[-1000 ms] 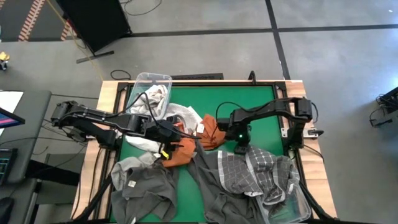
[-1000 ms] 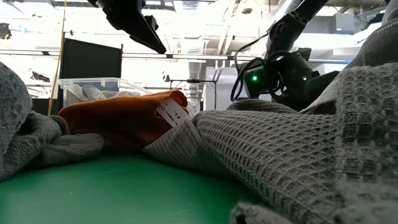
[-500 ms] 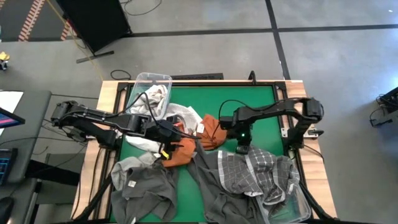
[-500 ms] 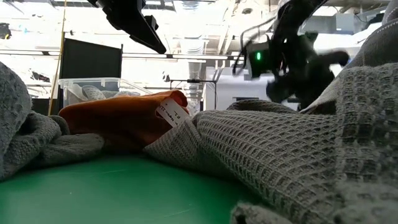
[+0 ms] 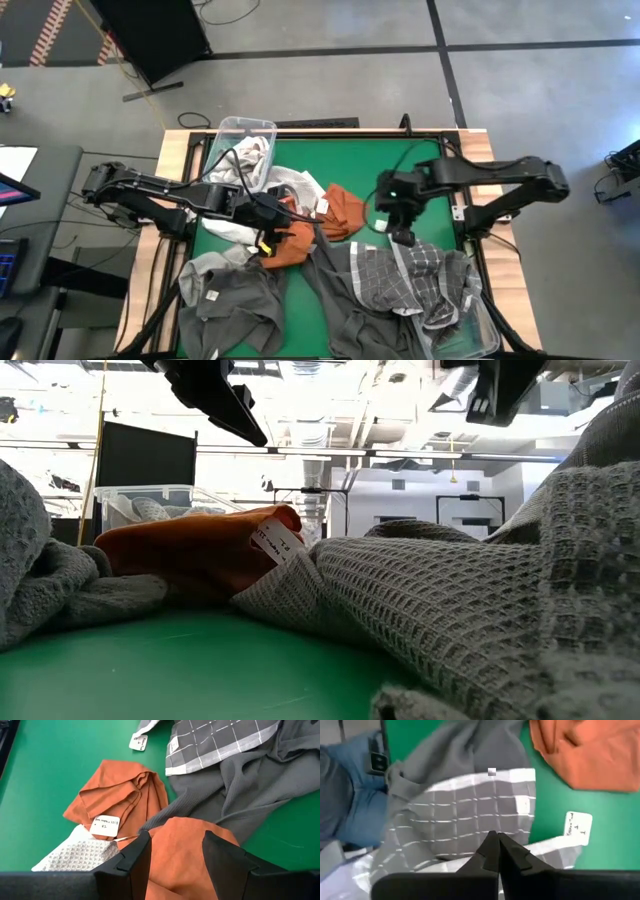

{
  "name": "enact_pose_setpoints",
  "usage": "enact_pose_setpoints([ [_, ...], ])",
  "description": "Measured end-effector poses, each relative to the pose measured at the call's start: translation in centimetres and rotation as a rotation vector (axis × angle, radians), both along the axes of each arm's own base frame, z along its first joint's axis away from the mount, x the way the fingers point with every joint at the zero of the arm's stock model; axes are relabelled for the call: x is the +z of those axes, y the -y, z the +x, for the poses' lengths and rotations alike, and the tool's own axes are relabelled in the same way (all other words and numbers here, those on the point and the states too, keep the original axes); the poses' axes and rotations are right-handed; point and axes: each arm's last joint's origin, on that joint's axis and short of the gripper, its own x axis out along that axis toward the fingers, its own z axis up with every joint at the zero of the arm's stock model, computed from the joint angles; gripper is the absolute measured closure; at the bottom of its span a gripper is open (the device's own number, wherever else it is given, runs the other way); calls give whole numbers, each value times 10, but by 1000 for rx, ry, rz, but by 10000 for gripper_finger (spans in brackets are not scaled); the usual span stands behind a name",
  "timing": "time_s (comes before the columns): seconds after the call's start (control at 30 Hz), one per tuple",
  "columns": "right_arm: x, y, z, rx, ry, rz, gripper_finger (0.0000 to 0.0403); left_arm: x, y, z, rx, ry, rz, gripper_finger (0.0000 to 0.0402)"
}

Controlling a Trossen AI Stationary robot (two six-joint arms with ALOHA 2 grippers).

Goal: Sort towels by color in basket
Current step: Put the gray patterned towel into the bottom transparent bin

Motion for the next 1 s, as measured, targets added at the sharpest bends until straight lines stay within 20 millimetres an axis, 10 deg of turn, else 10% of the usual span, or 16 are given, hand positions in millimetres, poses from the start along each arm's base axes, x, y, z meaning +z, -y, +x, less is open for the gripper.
enact_pose_setpoints([
  [0.23,-13,-7,10,-71,-85,-21,290,0,0,0,0,0,0,234],
  [0.57,-95,11,43,-68,-505,-81,102,0,0,0,-1,0,0,234],
  [1.0,-164,42,35,-146,-609,24,85,0,0,0,0,0,0,234],
])
